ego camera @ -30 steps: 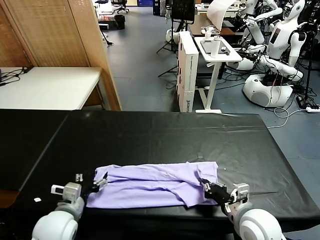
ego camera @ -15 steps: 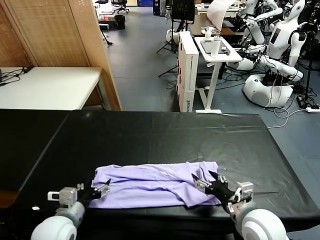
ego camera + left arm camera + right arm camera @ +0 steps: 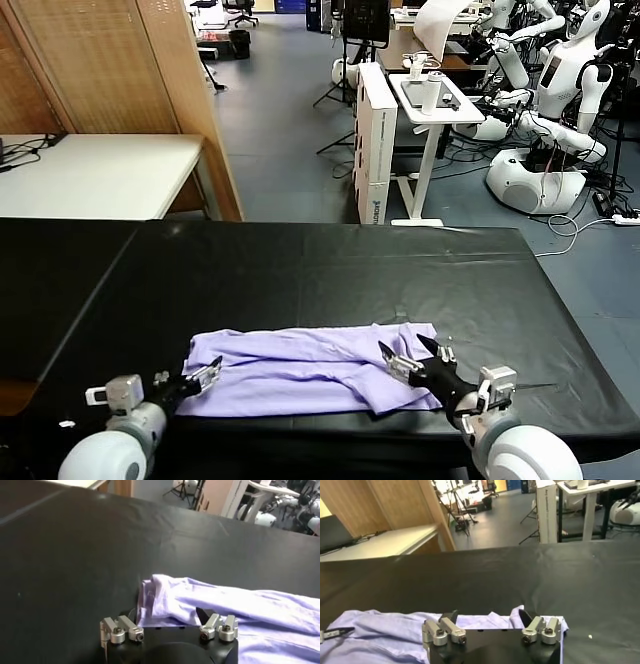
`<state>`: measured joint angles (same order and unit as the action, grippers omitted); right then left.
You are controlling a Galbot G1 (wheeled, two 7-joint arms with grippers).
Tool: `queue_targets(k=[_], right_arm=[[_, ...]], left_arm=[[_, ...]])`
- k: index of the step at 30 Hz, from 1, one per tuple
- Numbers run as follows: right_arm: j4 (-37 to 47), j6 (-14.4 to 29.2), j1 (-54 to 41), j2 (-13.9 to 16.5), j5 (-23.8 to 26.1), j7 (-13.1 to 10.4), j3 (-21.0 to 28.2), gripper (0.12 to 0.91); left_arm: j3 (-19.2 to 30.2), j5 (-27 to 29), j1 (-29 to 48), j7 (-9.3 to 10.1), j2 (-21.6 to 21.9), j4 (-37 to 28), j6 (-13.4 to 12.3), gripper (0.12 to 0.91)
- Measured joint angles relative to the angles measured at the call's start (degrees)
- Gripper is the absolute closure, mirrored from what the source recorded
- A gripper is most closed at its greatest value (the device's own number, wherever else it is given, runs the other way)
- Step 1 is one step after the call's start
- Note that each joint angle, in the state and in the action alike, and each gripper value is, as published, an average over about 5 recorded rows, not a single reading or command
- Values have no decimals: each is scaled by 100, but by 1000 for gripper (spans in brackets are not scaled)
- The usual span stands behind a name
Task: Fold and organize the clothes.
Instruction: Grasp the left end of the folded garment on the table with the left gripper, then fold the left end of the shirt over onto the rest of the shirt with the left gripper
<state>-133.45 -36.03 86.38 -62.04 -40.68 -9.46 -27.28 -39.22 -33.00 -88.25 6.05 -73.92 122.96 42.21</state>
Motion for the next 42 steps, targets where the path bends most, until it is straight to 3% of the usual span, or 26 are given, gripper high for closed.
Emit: queue_targets(k=[7, 11, 14, 21, 24, 34, 42], right_arm=[[-24, 18, 31, -9, 21, -13, -3, 118], [-41, 31, 71, -12, 48, -16, -7, 118], [-46, 40, 90, -13, 67, -16, -8, 118], [-79, 51, 123, -28, 97, -17, 4, 118], [-97, 56, 148, -33, 112, -17, 9, 118], [-135, 116, 170, -35, 141, -21, -39, 118], [-142, 149, 173, -53, 147, -33, -105, 118]], left_arm=[[18, -1, -3, -13, -22, -67, -21, 144], [30, 2, -11, -10, -33, -41, -15, 224], [50, -2, -25, -11, -51, -16, -11, 336], [103, 21, -64, -17, -118, 34, 4, 750], [96, 43, -67, -19, -121, 48, 5, 838], [16, 296, 28, -45, 8, 21, 6, 853], [-171, 1132, 275, -237, 293, -159, -11, 853]])
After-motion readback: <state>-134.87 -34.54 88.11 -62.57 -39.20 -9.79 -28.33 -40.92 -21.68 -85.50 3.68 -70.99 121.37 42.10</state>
